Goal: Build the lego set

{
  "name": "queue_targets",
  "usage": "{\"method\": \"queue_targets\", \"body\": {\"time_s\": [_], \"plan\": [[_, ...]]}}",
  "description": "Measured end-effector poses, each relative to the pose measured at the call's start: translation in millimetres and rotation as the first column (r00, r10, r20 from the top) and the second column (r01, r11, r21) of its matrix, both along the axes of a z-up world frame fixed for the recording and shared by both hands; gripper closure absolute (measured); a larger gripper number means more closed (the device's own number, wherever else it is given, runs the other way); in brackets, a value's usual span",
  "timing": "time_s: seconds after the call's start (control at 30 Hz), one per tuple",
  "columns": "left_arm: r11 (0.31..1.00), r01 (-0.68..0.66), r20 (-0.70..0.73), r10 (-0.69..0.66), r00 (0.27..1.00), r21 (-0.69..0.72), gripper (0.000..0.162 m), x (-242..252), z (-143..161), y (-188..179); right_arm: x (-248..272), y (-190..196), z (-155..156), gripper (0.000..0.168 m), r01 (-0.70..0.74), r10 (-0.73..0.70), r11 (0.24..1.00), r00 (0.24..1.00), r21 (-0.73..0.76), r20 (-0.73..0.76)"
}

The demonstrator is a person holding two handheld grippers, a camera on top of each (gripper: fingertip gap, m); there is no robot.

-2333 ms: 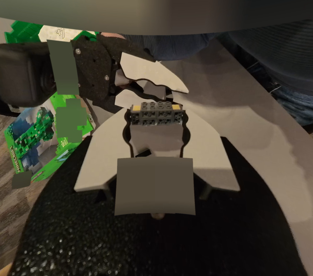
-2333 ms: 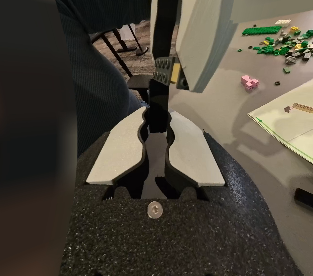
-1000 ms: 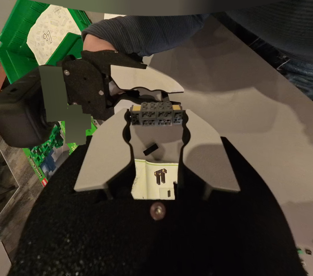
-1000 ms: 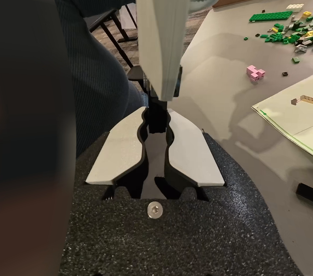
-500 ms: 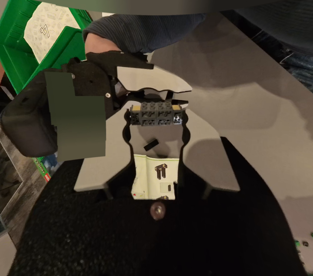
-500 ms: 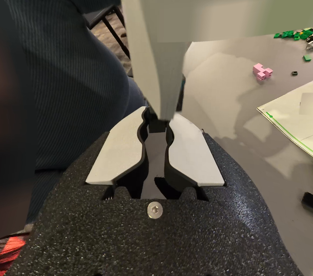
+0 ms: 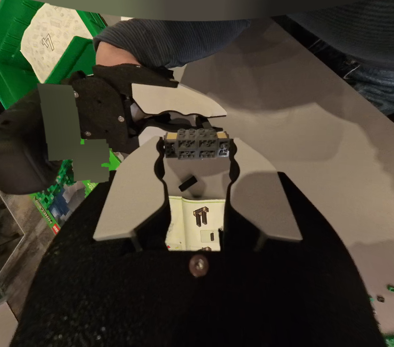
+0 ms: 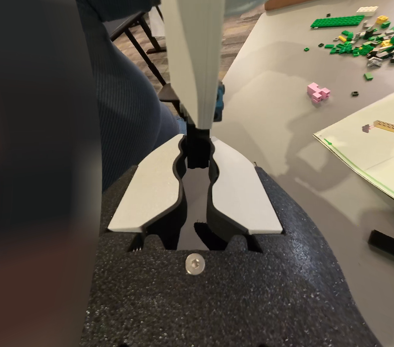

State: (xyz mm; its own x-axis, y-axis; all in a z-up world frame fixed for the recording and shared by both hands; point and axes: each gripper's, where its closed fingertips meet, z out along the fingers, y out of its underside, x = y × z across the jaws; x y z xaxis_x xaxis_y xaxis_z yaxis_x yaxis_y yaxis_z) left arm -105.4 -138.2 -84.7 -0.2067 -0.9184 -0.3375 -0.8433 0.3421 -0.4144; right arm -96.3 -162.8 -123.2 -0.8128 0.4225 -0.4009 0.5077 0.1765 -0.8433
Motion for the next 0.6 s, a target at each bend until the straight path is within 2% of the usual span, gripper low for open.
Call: {"method": "queue_targets", "body": {"time_s": [0.6], "plan": [[0.992,-0.011,0.093,-0.001,0.996,0.125,0.103,3.5,5.9,1.6,2.7,5.3,7.8,0.152,-0.003,0.0,0.998,0.999,-0.061,-0.033]]}}
